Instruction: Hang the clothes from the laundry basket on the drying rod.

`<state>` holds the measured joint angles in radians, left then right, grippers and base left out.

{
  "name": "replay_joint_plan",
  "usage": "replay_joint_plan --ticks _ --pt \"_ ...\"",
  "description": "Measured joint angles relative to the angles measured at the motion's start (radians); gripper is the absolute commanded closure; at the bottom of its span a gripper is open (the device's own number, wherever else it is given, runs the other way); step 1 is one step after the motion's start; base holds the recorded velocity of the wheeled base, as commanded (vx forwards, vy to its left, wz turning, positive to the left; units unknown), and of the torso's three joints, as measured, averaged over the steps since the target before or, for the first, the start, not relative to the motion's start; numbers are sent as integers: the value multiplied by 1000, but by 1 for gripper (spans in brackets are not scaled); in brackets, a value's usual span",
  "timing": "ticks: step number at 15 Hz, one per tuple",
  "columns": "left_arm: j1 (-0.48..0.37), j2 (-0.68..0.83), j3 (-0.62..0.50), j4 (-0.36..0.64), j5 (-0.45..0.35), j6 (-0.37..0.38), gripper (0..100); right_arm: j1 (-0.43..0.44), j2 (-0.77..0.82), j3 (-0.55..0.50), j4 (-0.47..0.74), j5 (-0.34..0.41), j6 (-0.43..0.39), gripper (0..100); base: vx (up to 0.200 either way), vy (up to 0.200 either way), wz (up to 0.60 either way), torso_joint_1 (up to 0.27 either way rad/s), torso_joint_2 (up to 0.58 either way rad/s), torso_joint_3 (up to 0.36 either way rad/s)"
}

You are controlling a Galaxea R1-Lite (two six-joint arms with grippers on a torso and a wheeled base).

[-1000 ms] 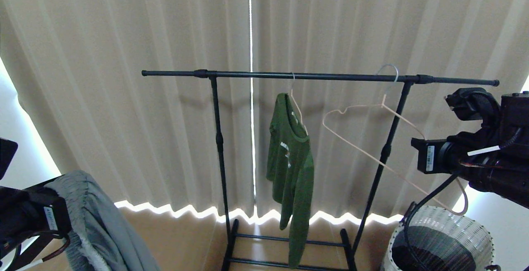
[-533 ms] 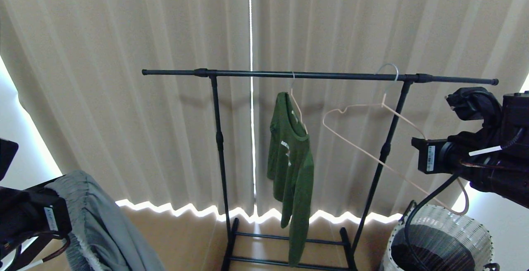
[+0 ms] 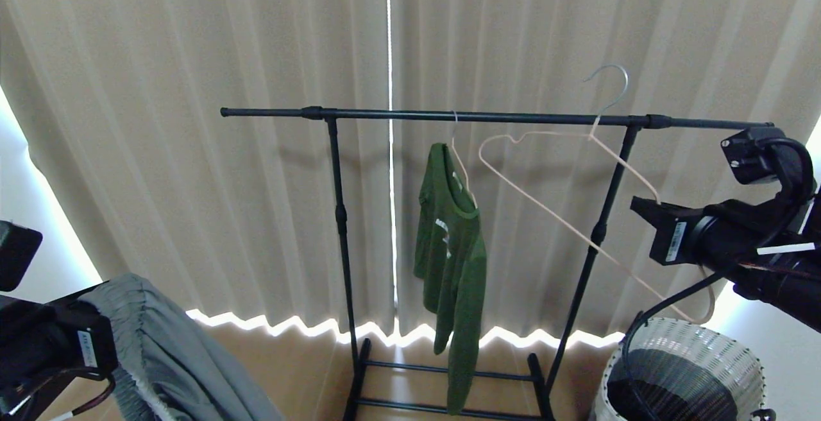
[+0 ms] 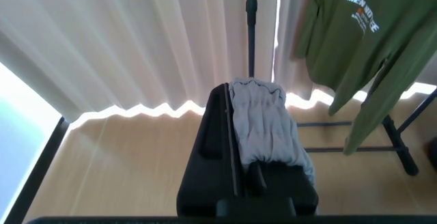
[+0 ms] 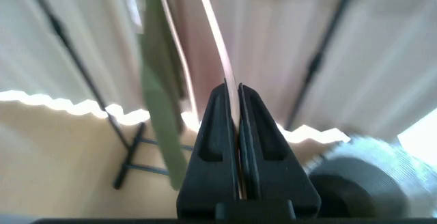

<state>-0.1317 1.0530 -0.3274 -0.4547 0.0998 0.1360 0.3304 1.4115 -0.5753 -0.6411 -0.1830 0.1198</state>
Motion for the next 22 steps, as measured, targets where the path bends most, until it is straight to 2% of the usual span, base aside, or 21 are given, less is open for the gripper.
replay_joint_plan --ticks 4,7,11,15,18,22 --pt "-44 46 -76 16 27 49 100 27 8 63 -123 144 2 100 0 0 0 0 0 0" --pt "-103 128 -210 77 132 47 100 82 36 76 -171 211 1 100 0 0 0 0 0 0" --pt "-149 280 -408 135 270 21 100 230 64 69 -178 242 5 100 0 0 0 0 0 0" --pt "-156 423 -604 178 372 -68 100 404 79 71 -194 245 31 100 0 0 0 0 0 0" --pt "-156 499 -663 183 432 -86 100 459 105 77 -275 244 32 100 0 0 0 0 0 0" --pt "-156 547 -697 181 493 -86 100 496 129 80 -286 244 28 100 0 0 0 0 0 0"
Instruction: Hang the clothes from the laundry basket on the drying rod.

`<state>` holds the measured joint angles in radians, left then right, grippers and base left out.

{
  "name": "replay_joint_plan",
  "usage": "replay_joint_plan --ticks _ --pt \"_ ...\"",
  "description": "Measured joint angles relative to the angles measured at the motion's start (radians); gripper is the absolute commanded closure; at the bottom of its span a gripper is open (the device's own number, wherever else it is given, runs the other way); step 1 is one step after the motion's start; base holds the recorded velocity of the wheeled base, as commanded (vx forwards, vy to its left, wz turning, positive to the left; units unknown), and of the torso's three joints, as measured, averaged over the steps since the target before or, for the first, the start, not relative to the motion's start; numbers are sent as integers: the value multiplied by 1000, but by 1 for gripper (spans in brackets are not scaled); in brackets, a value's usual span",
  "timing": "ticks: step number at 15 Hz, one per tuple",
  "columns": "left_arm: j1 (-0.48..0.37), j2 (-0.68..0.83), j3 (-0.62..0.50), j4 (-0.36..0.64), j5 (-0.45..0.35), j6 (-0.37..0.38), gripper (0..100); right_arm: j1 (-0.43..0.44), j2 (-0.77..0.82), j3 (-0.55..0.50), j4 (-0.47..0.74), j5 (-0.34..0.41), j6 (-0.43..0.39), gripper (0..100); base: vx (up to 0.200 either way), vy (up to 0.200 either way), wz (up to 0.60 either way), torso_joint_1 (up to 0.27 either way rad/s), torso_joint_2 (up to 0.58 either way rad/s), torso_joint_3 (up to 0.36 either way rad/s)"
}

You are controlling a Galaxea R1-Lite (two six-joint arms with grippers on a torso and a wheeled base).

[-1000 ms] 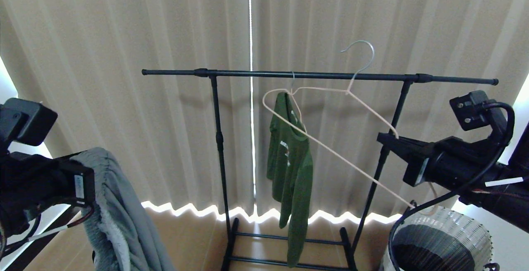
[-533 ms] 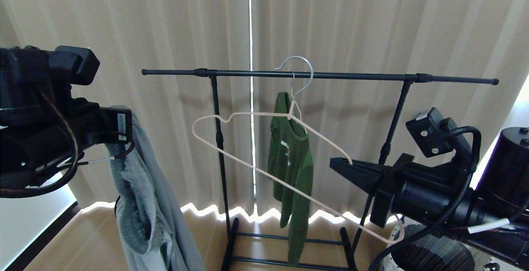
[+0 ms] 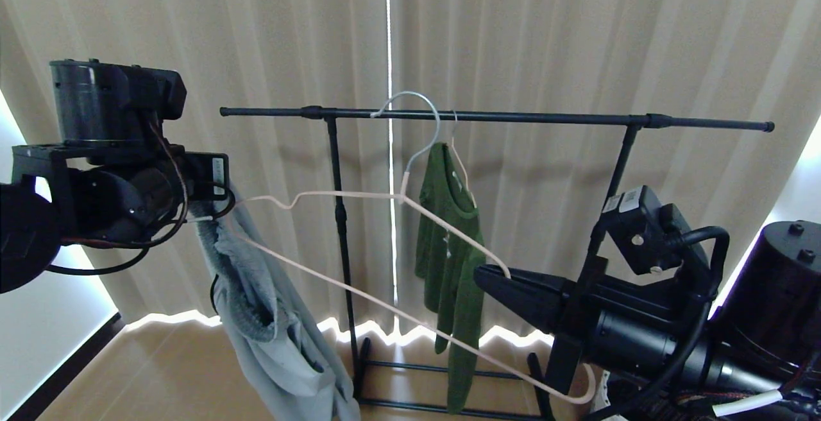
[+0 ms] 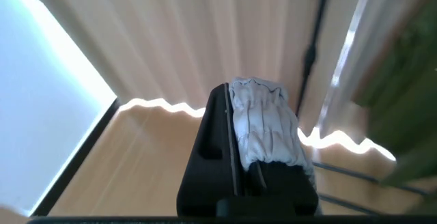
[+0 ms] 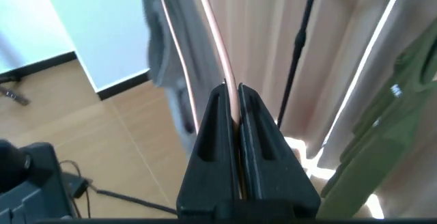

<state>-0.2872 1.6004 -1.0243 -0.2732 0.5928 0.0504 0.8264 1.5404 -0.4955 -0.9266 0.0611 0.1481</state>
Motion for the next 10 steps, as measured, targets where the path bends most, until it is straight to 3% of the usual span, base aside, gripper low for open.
replay_joint_plan --ticks 6,10 --pt "-5 26 -2 -2 9 -1 100 15 32 -14 0 -3 -1 100 0 0 0 0 0 0" --pt "-28 17 4 1 49 -3 100 15 108 -93 4 -20 -1 100 0 0 0 0 0 0"
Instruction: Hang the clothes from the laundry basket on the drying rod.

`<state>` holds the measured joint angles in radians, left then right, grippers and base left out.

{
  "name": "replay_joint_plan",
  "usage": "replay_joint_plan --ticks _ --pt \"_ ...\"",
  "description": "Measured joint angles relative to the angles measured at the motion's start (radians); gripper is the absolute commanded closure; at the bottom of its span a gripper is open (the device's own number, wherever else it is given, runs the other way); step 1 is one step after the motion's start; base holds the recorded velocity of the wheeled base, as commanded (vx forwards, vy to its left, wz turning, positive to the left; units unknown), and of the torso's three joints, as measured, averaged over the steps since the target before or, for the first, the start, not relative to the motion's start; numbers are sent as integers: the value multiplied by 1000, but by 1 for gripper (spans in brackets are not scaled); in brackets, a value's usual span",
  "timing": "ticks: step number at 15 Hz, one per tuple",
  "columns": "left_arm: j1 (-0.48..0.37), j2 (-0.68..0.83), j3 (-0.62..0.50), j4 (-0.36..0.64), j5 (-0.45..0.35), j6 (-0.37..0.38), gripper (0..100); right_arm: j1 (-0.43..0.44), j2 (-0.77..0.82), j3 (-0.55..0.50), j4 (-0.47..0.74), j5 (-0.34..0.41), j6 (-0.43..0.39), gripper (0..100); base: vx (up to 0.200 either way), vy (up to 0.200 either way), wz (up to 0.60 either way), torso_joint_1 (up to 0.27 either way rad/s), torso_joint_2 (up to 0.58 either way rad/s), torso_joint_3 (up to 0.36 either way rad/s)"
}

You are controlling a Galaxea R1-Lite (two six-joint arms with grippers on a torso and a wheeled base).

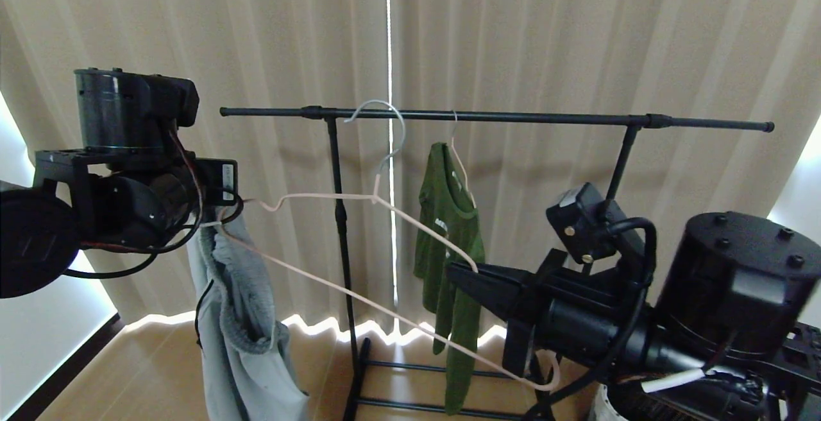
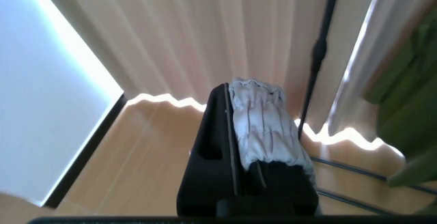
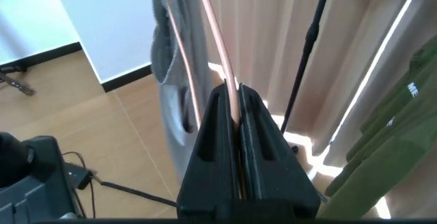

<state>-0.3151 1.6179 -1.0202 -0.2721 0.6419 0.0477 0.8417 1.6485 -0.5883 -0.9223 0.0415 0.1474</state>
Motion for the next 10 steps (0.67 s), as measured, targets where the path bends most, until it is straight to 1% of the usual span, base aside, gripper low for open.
replay_joint_plan --ticks 2,3,5,7,10 --pt "-15 -8 12 2 8 -4 100 1 52 -44 3 -14 3 100 0 0 0 0 0 0" --pt "-22 -10 15 1 8 -4 100 11 81 -57 6 -21 30 100 0 0 0 0 0 0" --pt "-23 -11 17 1 8 -7 100 53 124 -79 9 -54 108 100 0 0 0 0 0 0" --pt "-24 -12 18 2 10 -17 100 73 154 -96 11 -83 125 100 0 0 0 0 0 0" --pt "-18 -13 19 4 14 -18 100 78 175 -107 4 -138 145 100 0 0 0 0 0 0"
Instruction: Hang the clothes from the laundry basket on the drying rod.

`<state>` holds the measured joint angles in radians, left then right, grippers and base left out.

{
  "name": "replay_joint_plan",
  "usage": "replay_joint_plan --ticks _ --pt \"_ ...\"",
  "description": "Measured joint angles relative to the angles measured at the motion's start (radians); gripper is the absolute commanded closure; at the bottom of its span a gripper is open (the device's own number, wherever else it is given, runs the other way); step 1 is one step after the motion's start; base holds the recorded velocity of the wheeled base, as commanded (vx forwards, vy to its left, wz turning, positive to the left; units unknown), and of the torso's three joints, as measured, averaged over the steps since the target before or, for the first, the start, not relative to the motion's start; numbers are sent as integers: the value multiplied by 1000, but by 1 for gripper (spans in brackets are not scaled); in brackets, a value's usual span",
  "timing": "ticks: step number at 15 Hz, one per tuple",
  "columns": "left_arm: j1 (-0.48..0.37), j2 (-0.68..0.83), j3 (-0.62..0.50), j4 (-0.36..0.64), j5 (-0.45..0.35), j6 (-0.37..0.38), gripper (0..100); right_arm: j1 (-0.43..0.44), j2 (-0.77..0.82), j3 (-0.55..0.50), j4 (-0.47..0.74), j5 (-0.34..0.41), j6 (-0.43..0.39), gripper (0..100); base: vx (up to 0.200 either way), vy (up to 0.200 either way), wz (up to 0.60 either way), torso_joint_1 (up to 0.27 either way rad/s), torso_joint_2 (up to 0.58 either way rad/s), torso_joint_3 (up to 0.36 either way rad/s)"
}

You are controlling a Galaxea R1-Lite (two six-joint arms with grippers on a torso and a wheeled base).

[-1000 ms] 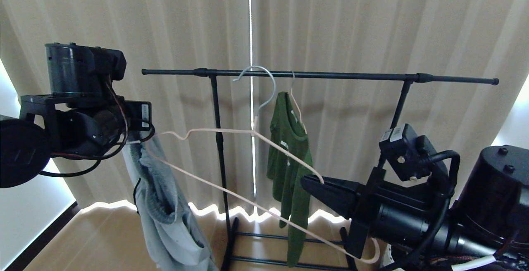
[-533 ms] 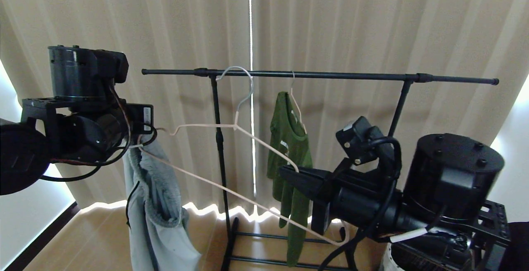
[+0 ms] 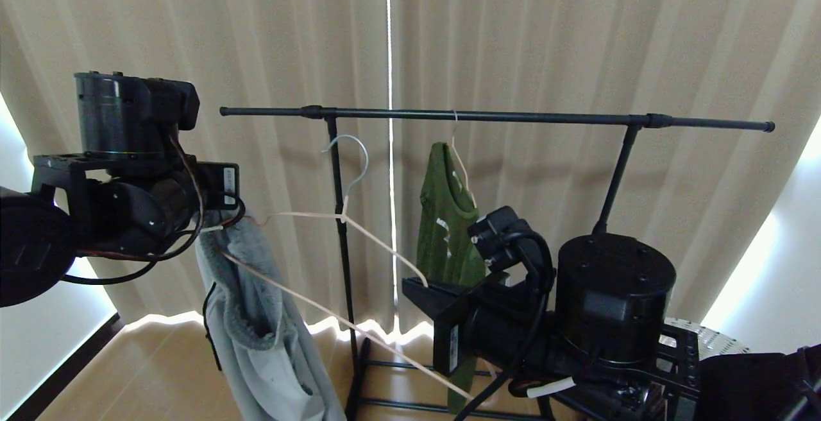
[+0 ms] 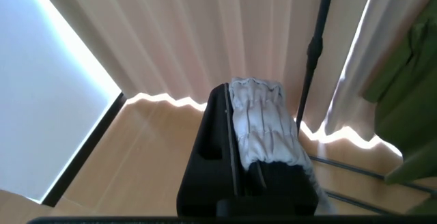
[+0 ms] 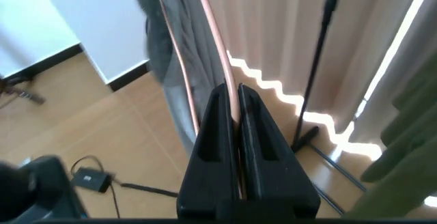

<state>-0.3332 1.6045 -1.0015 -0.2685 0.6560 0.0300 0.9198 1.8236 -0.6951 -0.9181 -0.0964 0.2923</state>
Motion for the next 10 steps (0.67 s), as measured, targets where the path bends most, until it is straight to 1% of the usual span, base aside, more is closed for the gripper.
replay_joint_plan --ticks 2,4,10 --pt "-1 -3 0 8 21 0 100 -1 3 -1 -7 -33 11 100 0 0 0 0 0 0" --pt "-5 -9 1 20 23 0 100 -1 5 -9 -9 -62 13 100 0 0 0 0 0 0" --pt "-52 -51 30 28 23 -5 100 -4 20 -59 -9 -66 15 100 0 0 0 0 0 0"
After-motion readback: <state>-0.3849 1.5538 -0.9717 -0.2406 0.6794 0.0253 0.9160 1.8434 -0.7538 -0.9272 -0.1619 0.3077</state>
